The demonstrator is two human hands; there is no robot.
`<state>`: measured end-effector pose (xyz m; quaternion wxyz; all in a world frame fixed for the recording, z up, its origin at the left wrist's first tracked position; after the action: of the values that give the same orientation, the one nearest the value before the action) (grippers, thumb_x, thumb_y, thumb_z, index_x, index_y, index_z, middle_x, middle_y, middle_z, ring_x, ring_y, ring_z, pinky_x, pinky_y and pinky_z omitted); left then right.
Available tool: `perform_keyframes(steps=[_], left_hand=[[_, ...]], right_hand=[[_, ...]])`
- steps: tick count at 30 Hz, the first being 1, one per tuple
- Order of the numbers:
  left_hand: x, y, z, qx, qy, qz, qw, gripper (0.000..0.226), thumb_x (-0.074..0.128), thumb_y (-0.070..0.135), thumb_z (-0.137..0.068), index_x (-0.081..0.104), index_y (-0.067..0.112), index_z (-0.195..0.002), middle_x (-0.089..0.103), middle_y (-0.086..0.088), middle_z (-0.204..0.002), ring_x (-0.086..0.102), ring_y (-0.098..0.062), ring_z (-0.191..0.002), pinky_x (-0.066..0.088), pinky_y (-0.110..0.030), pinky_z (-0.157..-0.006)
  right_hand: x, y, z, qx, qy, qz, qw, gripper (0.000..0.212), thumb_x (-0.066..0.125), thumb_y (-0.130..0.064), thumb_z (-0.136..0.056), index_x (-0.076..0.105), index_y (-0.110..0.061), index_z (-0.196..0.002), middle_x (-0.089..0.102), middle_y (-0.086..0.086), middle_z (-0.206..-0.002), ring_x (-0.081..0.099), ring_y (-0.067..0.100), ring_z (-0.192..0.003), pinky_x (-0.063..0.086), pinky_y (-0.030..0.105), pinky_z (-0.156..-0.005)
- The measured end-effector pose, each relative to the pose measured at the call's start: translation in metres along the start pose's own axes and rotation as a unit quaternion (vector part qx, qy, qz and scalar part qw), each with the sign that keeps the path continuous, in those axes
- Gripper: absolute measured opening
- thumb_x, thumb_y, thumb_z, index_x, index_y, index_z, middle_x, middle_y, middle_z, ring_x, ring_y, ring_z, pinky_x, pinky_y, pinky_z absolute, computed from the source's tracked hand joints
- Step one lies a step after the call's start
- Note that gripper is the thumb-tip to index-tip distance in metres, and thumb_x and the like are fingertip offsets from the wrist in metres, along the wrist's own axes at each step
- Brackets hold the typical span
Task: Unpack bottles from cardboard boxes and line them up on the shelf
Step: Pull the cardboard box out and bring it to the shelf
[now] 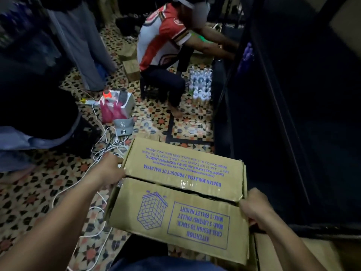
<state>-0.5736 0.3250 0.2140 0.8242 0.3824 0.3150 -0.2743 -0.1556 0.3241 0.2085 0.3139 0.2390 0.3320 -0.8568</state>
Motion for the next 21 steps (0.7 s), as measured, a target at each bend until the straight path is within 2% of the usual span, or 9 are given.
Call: perform_keyframes(steps=[4,6,8,9,11,13,15,18,21], left_hand=[[-0.014,0.028,-0.072,0.024,-0.016,-0.015,0.999,0.011,0.072,0.011,-0.079,0.074,0.017,-0.07,0.073,-0.002,-0.067,0.072,-0.028,-0.071,0.057,-0.032,-0.058],[-0.024,0.055,-0.105,0.044,-0.036,-0.015,0.998,0.013,0.069,0.007,-0.081,0.073,0.016,-0.073,0.072,-0.003,-0.066,0.071,-0.026,-0.062,0.056,-0.031,-0.049],[-0.034,0.089,-0.136,0.073,-0.062,-0.036,0.995,0.021,0.067,0.004,-0.084,0.07,0.017,-0.068,0.07,-0.002,-0.06,0.065,-0.019,-0.052,0.048,-0.024,-0.042],[-0.039,0.106,-0.154,0.088,-0.078,-0.051,0.992,0.021,0.069,0.005,-0.085,0.07,0.016,-0.068,0.069,-0.004,-0.058,0.063,-0.018,-0.05,0.047,-0.024,-0.042],[-0.048,0.141,-0.19,0.12,-0.11,-0.079,0.984,0.015,0.076,0.011,-0.084,0.073,0.016,-0.071,0.071,-0.01,-0.06,0.064,-0.021,-0.05,0.055,-0.031,-0.048],[-0.05,0.176,-0.225,0.16,-0.124,-0.114,0.973,0.017,0.078,0.013,-0.083,0.071,0.016,-0.067,0.066,-0.003,-0.051,0.061,-0.018,-0.043,0.055,-0.035,-0.043],[-0.045,0.216,-0.256,0.195,-0.14,-0.147,0.96,0.015,0.077,0.011,-0.084,0.071,0.015,-0.07,0.059,0.004,-0.045,0.056,-0.014,-0.039,0.045,-0.025,-0.038],[-0.03,0.28,-0.287,0.256,-0.165,-0.187,0.934,0.005,0.077,0.02,-0.083,0.076,0.015,-0.082,0.067,0.001,-0.058,0.065,-0.017,-0.055,0.051,-0.029,-0.052],[-0.007,0.326,-0.318,0.291,-0.18,-0.22,0.914,0.021,0.07,0.037,-0.074,0.07,0.015,-0.076,0.071,-0.004,-0.07,0.065,-0.013,-0.07,0.051,-0.03,-0.064]], right_hand=[[-0.011,-0.031,-0.037,0.03,0.007,-0.018,0.999,0.008,0.065,-0.012,-0.092,0.067,-0.005,-0.088,0.07,0.012,-0.083,0.07,0.026,-0.07,0.049,0.025,-0.039],[-0.015,-0.042,-0.053,0.055,0.026,-0.039,0.997,0.007,0.066,-0.011,-0.09,0.067,-0.005,-0.087,0.069,0.01,-0.081,0.068,0.024,-0.067,0.046,0.023,-0.036],[-0.016,-0.052,-0.065,0.091,0.042,-0.061,0.993,0.006,0.066,-0.012,-0.087,0.068,-0.006,-0.087,0.071,0.01,-0.081,0.07,0.024,-0.07,0.054,0.03,-0.041],[-0.016,-0.057,-0.069,0.104,0.052,-0.07,0.991,0.007,0.066,-0.012,-0.086,0.069,-0.007,-0.085,0.071,0.009,-0.08,0.07,0.024,-0.07,0.057,0.031,-0.044],[-0.017,-0.065,-0.08,0.12,0.077,-0.098,0.985,0.011,0.065,-0.008,-0.084,0.07,-0.007,-0.074,0.069,0.005,-0.069,0.067,0.019,-0.063,0.048,0.023,-0.041],[-0.021,-0.071,-0.091,0.14,0.105,-0.129,0.976,0.021,0.064,-0.004,-0.082,0.067,-0.007,-0.062,0.064,0.001,-0.057,0.062,0.016,-0.055,0.04,0.019,-0.037],[-0.025,-0.072,-0.103,0.16,0.118,-0.157,0.968,0.021,0.066,-0.004,-0.082,0.068,-0.008,-0.062,0.067,0.002,-0.06,0.065,0.015,-0.059,0.044,0.022,-0.042],[-0.023,-0.067,-0.121,0.168,0.133,-0.195,0.957,0.019,0.069,-0.008,-0.085,0.071,-0.009,-0.067,0.07,0.001,-0.067,0.063,0.01,-0.063,0.047,0.023,-0.051],[-0.027,-0.066,-0.132,0.193,0.152,-0.22,0.944,0.027,0.067,-0.019,-0.09,0.06,-0.017,-0.064,0.064,0.002,-0.067,0.054,0.008,-0.059,0.037,0.022,-0.047]])
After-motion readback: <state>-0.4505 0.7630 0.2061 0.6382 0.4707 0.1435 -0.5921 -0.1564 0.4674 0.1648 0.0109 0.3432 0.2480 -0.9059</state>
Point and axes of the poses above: each hand's wrist, its own z-axis away from the middle knuckle, its own x-axis out of the palm, y = z × x, the point moved 1 cm from there along -z, towards the middle knuckle
